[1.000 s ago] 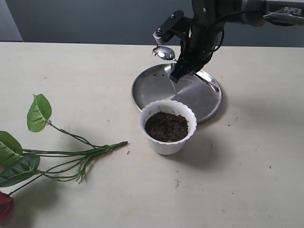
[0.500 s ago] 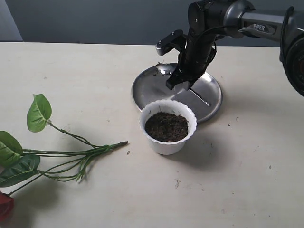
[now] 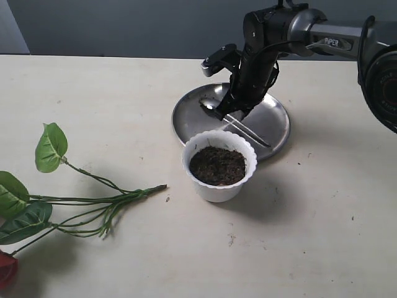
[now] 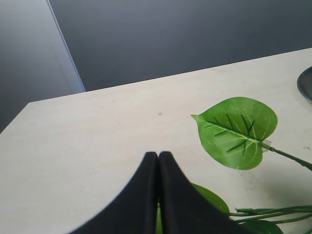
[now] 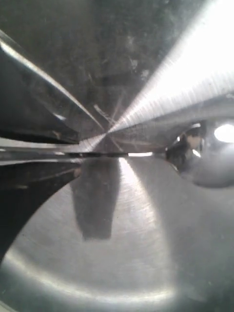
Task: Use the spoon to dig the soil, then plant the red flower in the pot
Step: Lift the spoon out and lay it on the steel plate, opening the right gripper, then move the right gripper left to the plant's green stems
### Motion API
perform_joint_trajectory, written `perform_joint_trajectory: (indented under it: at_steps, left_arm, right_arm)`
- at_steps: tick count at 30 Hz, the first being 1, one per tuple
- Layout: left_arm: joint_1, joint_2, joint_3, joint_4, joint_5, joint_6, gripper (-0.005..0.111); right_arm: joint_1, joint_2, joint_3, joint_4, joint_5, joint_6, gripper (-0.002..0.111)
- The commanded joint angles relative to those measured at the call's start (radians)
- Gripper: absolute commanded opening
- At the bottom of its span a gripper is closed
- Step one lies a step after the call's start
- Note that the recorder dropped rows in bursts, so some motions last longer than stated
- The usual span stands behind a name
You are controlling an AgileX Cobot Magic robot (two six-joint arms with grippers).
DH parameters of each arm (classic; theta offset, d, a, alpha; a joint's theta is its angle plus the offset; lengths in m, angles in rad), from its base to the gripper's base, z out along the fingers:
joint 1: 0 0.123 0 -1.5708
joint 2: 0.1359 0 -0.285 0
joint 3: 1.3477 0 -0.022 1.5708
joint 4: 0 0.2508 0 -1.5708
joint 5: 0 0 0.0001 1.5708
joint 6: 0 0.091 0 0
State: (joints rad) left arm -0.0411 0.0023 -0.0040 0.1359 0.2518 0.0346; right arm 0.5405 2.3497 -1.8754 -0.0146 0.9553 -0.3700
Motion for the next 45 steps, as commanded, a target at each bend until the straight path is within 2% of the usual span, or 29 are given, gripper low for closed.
perform_joint_trajectory:
  at_steps: [1, 7, 12, 14, 18, 19, 21, 24, 26, 37, 45]
  left_arm:
    - [0.002, -0.002, 0.004, 0.000, -0.009, -0.002, 0.000]
    - [0.002, -0.002, 0.004, 0.000, -0.009, -0.002, 0.000]
    - [0.002, -0.002, 0.004, 0.000, -0.009, -0.002, 0.000]
    - [0.002, -0.002, 0.004, 0.000, -0.009, -0.002, 0.000]
    - [0.002, -0.002, 0.004, 0.000, -0.009, -0.002, 0.000]
    - [0.002, -0.002, 0.004, 0.000, -0.009, -0.002, 0.000]
    - [0.002, -0.002, 0.004, 0.000, -0.009, -0.002, 0.000]
    - [0.002, -0.002, 0.004, 0.000, -0.009, -0.002, 0.000]
    - [0.002, -0.002, 0.004, 0.000, -0.009, -0.002, 0.000]
    - [0.002, -0.002, 0.004, 0.000, -0.009, -0.002, 0.000]
    - [0.002, -0.002, 0.004, 0.000, -0.009, -0.002, 0.000]
  right_arm:
    - [-0.005, -0.005, -0.009, -0.009, -0.009, -0.005, 0.017]
    - [-0.005, -0.035, -0.009, -0.009, 0.005, -0.005, 0.017]
    - [-0.005, -0.155, -0.009, 0.022, 0.003, -0.062, 0.017]
    - [-0.003, -0.211, -0.009, 0.121, 0.012, -0.156, 0.017]
    - [0.051, -0.318, -0.009, 0.437, 0.146, -0.509, 0.017]
    - [0.069, -0.327, -0.009, 0.450, 0.171, -0.546, 0.017]
    - [0.112, -0.331, -0.009, 0.444, 0.209, -0.582, 0.022]
    - [0.163, -0.327, -0.009, 0.429, 0.224, -0.600, 0.041]
    - [0.196, -0.317, -0.009, 0.404, 0.244, -0.619, 0.048]
    - [0.379, -0.127, -0.002, 0.358, 0.256, -0.651, 0.048]
    - [0.437, -0.055, -0.001, 0.332, 0.099, -0.652, 0.048]
